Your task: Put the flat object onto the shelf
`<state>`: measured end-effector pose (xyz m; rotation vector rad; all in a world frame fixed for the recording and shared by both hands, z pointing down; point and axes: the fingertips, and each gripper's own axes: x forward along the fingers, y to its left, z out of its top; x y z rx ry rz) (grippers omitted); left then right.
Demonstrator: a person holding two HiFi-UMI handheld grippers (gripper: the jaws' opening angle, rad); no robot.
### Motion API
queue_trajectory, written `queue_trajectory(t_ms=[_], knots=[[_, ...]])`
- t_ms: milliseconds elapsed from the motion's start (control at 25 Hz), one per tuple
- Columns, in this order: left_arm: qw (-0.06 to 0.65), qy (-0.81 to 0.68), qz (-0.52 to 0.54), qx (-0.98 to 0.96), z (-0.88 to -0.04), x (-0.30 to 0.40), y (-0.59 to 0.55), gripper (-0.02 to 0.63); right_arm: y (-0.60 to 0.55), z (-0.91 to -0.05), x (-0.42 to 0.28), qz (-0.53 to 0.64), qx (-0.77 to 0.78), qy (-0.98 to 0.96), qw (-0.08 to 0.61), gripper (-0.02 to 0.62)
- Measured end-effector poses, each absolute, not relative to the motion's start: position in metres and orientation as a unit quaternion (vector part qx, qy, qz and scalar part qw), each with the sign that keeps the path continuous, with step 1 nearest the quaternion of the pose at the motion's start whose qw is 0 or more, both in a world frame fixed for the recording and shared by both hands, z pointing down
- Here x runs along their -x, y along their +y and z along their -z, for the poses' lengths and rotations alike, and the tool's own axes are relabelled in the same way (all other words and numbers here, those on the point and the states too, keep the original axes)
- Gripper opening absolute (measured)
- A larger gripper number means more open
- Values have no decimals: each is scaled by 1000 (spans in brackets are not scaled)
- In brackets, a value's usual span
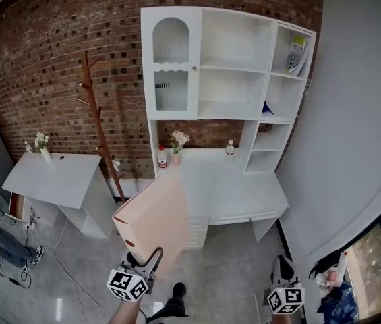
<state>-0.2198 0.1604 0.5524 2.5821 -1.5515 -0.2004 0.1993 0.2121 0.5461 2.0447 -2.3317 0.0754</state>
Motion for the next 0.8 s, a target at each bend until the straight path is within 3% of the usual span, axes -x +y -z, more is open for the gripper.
queue_trajectory(t_ms=[800], knots=[[67,-480,60,-873,-547,233,-30,288,53,-535,-171,-21,-679,-733,33,34]])
